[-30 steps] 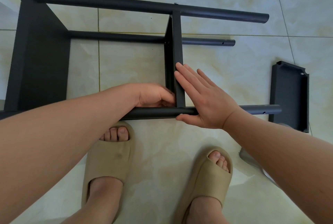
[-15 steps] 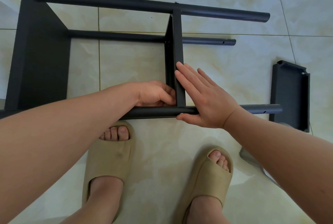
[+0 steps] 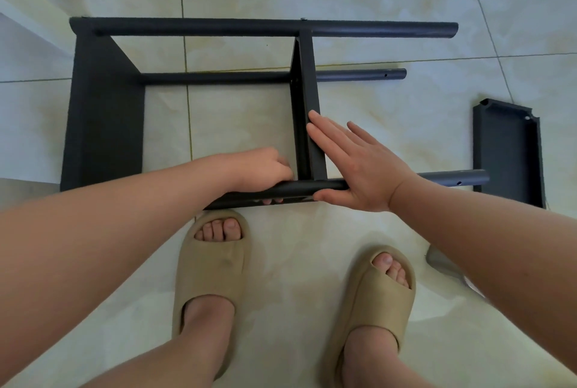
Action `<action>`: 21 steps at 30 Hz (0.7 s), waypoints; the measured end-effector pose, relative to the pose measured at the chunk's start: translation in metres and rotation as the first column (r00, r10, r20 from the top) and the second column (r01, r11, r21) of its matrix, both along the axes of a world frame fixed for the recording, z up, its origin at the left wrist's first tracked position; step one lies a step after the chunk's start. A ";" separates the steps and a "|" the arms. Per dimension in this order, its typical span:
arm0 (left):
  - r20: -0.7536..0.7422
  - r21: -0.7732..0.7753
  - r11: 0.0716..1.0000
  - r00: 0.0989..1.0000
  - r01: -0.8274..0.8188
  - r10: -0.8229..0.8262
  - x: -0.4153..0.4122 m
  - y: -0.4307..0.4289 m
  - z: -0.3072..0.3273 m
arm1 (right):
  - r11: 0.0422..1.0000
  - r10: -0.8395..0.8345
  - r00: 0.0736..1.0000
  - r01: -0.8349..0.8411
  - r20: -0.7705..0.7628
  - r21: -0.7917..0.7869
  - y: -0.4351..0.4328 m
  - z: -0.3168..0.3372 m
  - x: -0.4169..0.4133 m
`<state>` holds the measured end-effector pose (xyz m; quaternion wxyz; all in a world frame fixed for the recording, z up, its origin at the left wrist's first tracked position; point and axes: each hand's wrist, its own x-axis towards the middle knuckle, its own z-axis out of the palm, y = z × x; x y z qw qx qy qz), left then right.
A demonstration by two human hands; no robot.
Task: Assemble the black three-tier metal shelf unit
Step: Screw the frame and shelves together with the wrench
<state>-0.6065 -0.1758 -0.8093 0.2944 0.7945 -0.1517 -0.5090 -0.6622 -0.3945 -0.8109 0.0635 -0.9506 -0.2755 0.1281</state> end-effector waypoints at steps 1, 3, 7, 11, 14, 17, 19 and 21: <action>-0.046 0.018 0.999 0.998 0.033 -0.033 -0.003 0.007 0.007 | 1.000 -0.018 0.999 0.017 -0.041 -0.014 0.001 0.004 0.000; -0.077 0.040 0.999 0.997 0.028 -0.024 -0.006 0.018 0.018 | 0.997 -0.062 0.990 0.058 -0.124 -0.042 0.004 0.014 0.001; 0.050 0.110 0.988 0.992 0.112 -0.118 -0.008 0.023 0.034 | 0.979 -0.189 0.948 0.160 -0.257 -0.129 0.016 0.041 0.008; 0.294 0.226 0.957 0.925 0.180 -0.243 -0.008 0.016 0.056 | 0.934 -0.353 0.888 0.316 -0.294 -0.165 0.028 0.069 0.009; 0.418 0.241 0.964 0.885 0.112 -0.207 -0.004 0.014 0.078 | 0.904 -0.413 0.884 0.370 -0.221 -0.213 0.034 0.097 0.011; 0.547 0.246 0.969 0.819 0.038 -0.171 0.006 0.011 0.105 | 0.875 -0.469 0.872 0.439 -0.137 -0.205 0.038 0.123 0.010; 0.592 0.230 0.973 0.794 0.001 -0.140 0.013 0.008 0.125 | 0.867 -0.483 0.873 0.465 -0.071 -0.177 0.036 0.137 0.007; 0.626 0.229 0.973 0.770 -0.028 -0.125 0.018 0.006 0.143 | 0.857 -0.501 0.865 0.497 0.004 -0.139 0.033 0.149 0.004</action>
